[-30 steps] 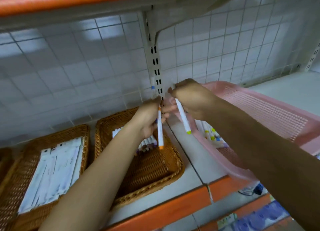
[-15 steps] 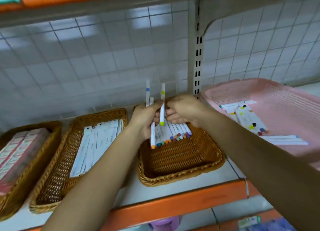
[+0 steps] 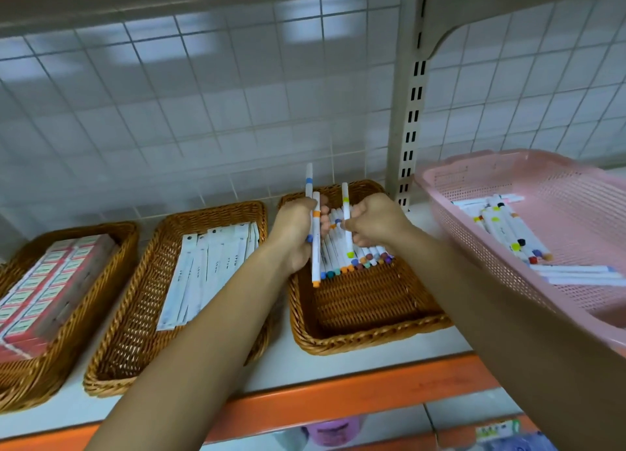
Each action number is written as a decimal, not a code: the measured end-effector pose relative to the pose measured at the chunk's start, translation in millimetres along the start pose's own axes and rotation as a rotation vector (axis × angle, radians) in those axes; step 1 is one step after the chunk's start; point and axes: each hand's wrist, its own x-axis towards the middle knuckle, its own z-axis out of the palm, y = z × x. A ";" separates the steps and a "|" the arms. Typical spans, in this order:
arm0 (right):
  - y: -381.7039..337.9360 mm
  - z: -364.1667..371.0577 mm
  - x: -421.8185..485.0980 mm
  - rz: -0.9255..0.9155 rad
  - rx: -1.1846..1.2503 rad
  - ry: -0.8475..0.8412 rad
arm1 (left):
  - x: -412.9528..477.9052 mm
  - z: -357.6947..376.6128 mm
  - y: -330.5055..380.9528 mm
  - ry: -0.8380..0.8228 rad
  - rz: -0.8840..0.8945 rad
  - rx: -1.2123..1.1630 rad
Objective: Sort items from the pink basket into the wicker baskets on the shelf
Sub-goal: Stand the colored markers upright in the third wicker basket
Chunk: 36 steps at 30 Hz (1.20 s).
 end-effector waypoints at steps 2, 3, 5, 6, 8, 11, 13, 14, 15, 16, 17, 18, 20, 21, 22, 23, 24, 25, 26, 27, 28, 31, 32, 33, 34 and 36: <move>3.1 3.1 4.3 -0.010 -0.132 0.008 | 2.0 -1.7 -0.3 0.017 0.030 -0.003; 4.8 4.8 7.3 -0.017 -0.188 0.017 | 2.9 -2.6 -0.5 0.025 0.040 -0.011; 4.6 8.4 10.1 -0.038 -0.275 0.024 | 5.2 -5.4 -1.2 0.039 0.051 -0.041; 4.1 9.8 10.4 -0.045 -0.309 0.027 | 5.7 -6.1 -1.8 0.037 0.052 -0.051; 3.9 15.9 13.7 -0.074 -0.364 0.025 | 7.7 -8.7 -3.9 0.019 0.058 -0.049; 3.2 24.7 14.1 -0.126 -0.436 0.045 | 10.2 -10.7 -6.9 0.000 0.089 -0.007; 3.7 29.2 13.0 -0.213 -0.534 0.077 | 10.3 -10.9 -8.3 -0.021 0.116 0.014; 4.2 30.7 11.7 -0.260 -0.582 0.090 | 10.3 -11.0 -8.7 -0.028 0.126 0.019; 5.2 32.3 11.3 -0.299 -0.625 0.098 | 11.3 -11.3 -9.2 -0.029 0.131 0.022; 6.6 33.5 10.0 -0.323 -0.655 0.101 | 12.2 -11.8 -9.7 -0.027 0.136 0.021; 9.0 35.0 10.1 -0.337 -0.678 0.101 | 13.3 -12.2 -10.4 -0.022 0.141 0.020; 10.8 35.6 10.6 -0.344 -0.690 0.100 | 13.6 -12.2 -10.8 -0.018 0.152 0.028; 12.2 33.3 11.6 -0.359 -0.636 0.097 | 13.9 -12.3 -11.6 -0.019 0.181 0.066; 11.7 30.2 11.1 -0.356 -0.538 0.098 | 13.6 -12.4 -11.5 -0.026 0.191 0.074; 9.0 26.4 8.4 -0.341 -0.396 0.082 | 12.8 -12.5 -11.2 -0.034 0.194 0.070; 5.9 22.3 5.7 -0.318 -0.232 0.046 | 11.8 -12.6 -10.7 -0.041 0.195 0.056; 1.9 18.1 2.0 -0.290 -0.071 -0.018 | 10.8 -12.7 -10.1 -0.045 0.194 0.037; -1.5 14.5 -1.9 -0.262 0.066 -0.105 | 10.6 -12.9 -9.6 -0.040 0.191 0.021; -3.8 11.8 -6.3 -0.234 0.154 -0.197 | 10.9 -13.1 -9.5 -0.028 0.189 0.009; -4.3 10.6 -8.5 -0.213 0.186 -0.277 | 10.9 -13.3 -9.5 -0.014 0.187 -0.001; -4.5 9.5 -10.1 -0.205 0.181 -0.330 | 10.4 -13.4 -9.5 -0.003 0.185 -0.010; -1.3 9.1 -6.8 -0.199 0.171 -0.323 | 9.0 -13.6 -9.4 0.015 0.179 -0.034; -0.1 9.6 -5.2 -0.194 0.179 -0.286 | 8.6 -13.4 -9.5 0.026 0.178 -0.045; 1.8 10.6 -2.6 -0.187 0.176 -0.233 | 8.2 -12.8 -9.8 0.039 0.177 -0.049; 3.4 11.6 -0.3 -0.182 0.162 -0.171 | 7.8 -11.9 -10.3 0.053 0.181 -0.039; 6.2 13.1 3.6 -0.188 0.095 -0.053 | 7.8 -10.1 -11.8 0.059 0.200 0.005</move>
